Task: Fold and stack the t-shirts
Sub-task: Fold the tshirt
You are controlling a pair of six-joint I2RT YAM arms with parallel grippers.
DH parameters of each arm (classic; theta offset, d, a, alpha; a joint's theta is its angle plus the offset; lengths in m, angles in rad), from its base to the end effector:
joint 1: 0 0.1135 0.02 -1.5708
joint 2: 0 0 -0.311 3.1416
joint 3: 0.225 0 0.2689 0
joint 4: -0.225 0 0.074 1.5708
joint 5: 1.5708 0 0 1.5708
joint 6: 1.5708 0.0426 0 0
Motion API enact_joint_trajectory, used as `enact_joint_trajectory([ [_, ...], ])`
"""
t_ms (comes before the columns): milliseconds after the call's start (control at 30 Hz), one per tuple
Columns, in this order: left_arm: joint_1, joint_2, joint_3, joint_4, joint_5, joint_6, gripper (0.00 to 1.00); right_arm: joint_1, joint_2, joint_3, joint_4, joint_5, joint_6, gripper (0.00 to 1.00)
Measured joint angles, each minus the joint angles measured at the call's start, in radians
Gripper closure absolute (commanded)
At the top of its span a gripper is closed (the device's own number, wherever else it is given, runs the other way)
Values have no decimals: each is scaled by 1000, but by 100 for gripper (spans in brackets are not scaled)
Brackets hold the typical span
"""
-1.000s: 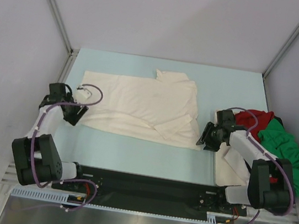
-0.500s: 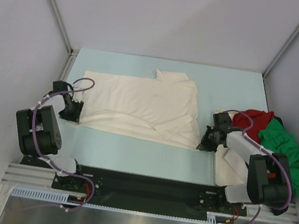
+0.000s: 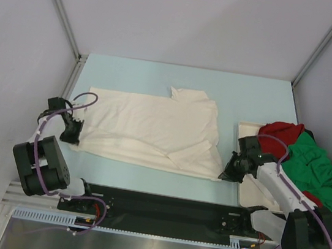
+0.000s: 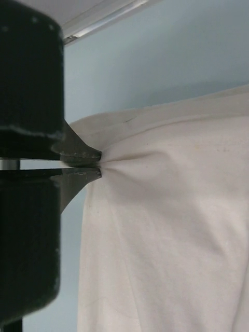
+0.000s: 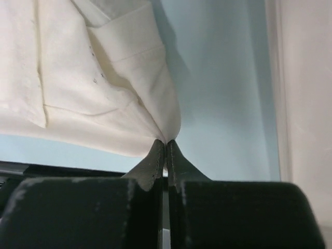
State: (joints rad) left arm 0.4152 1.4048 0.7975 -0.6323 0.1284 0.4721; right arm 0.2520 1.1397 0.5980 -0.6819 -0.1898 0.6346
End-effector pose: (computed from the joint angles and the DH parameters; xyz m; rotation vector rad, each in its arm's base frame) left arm 0.2364 0.0982 0.2100 0.1093 2.7859 0.0381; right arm 0.1771 0.0539 0.2034 0.4992 2.8297 0.4631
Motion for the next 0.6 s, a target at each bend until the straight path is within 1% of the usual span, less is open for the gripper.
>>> enact_joint_trajectory([
  [67,34,-28,0,-35,0,8,100,11,-58,0,-51,0,27,100],
  [100,43,-36,0,-50,1,12,100,13,-96,0,-76,2,44,97],
  [133,49,-43,0,-68,3,18,84,13,-132,0,-101,2,56,75],
  [167,51,-46,0,-85,6,28,64,14,-166,0,-123,2,77,64],
  [200,51,-47,1,-101,8,39,48,15,-192,0,-143,7,87,57],
  [233,52,-46,8,-125,10,37,37,15,-206,0,-161,16,90,48],
  [333,56,-45,45,-162,10,48,32,15,-206,27,-227,49,98,40],
  [400,56,-44,98,-170,10,42,30,14,-166,95,-254,70,88,40],
  [500,51,-44,195,-144,6,11,33,14,-51,283,-249,94,40,39],
  [533,44,-42,227,-125,3,-5,37,12,-3,360,-224,98,15,40],
  [600,13,-27,285,-65,-22,-48,37,5,103,501,-146,94,-36,41],
])
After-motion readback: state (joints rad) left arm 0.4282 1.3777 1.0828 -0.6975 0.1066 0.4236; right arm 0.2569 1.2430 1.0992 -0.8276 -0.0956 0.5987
